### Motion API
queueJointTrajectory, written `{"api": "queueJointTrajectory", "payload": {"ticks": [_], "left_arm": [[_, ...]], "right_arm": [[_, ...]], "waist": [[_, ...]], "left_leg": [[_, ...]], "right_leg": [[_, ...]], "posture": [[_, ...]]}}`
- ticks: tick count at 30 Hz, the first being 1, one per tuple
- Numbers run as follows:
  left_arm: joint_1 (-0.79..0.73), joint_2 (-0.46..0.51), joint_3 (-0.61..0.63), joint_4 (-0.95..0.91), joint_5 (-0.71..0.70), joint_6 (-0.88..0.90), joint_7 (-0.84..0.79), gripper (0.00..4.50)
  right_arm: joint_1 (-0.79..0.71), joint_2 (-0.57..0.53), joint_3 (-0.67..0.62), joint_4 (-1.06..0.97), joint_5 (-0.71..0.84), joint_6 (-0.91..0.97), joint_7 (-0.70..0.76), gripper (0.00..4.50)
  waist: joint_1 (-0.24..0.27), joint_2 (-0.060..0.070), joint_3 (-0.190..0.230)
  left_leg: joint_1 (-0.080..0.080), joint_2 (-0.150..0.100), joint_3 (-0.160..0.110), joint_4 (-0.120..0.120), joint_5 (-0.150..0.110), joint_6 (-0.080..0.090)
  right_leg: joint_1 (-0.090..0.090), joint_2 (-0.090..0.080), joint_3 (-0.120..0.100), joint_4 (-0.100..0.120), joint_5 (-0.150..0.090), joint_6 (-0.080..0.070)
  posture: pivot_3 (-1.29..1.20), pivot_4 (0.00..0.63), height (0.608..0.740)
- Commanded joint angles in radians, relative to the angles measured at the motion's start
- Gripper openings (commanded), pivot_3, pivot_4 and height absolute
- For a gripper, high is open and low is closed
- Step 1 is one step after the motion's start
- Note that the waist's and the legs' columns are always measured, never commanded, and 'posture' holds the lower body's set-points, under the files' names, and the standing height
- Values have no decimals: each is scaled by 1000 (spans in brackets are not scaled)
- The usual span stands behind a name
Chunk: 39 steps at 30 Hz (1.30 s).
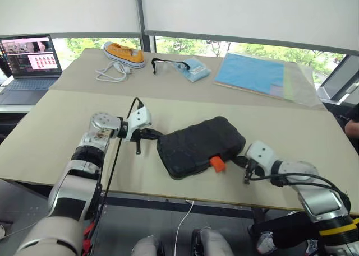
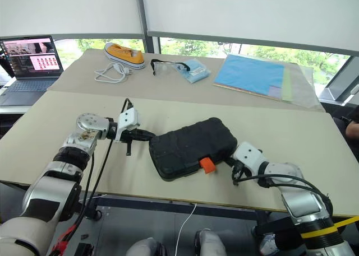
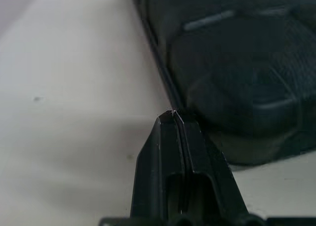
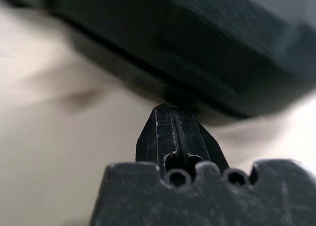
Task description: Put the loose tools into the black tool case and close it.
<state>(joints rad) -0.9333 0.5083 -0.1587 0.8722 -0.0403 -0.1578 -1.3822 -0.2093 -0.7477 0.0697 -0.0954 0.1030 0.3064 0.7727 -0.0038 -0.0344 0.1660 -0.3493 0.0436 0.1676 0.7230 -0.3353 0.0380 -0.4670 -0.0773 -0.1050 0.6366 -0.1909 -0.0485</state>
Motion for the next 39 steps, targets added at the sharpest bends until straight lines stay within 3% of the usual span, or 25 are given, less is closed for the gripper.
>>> {"api": "queueJointTrajectory", "payload": {"ticks": [1,7,10,16,19,29,39], "left_arm": [[-37,16,63,-140,-97,168,-30,74],[-21,-35,43,-450,-222,483,-52,74],[41,-76,-39,-516,-167,443,-30,74],[123,-82,-182,-472,-5,281,31,74],[161,-62,-211,-475,27,202,32,74],[161,-80,-196,-490,2,225,68,74],[150,-87,-192,-497,-8,231,79,74]], "right_arm": [[39,-12,-67,-83,68,3,40,0],[135,-30,-156,-242,210,87,110,0],[148,-34,-209,-305,285,157,111,0],[140,-26,-240,-381,383,249,101,0],[113,-6,-193,-388,374,255,80,0],[77,29,-9,-334,250,245,39,0],[73,105,45,-267,171,207,-20,0]], "waist": [[1,0,0],[5,0,0],[6,1,0],[-7,1,0],[-7,3,-2],[-2,3,-5],[1,3,-5]], "left_leg": [[-2,0,0,2,0,0],[-5,0,-1,6,0,0],[-4,0,-1,6,0,1],[-1,1,-1,6,0,0],[2,1,-2,6,0,0],[11,2,-2,5,-3,5],[11,2,-2,5,-4,6]], "right_leg": [[-2,0,0,2,0,0],[-4,0,1,6,0,0],[-3,0,4,7,0,0],[-1,1,6,9,0,0],[6,1,6,8,-1,0],[9,0,7,6,-1,0],[9,0,7,6,-1,0]], "posture": [[0,150,718],[0,150,718],[0,150,718],[0,150,718],[0,150,718],[0,150,718],[0,150,718]]}}
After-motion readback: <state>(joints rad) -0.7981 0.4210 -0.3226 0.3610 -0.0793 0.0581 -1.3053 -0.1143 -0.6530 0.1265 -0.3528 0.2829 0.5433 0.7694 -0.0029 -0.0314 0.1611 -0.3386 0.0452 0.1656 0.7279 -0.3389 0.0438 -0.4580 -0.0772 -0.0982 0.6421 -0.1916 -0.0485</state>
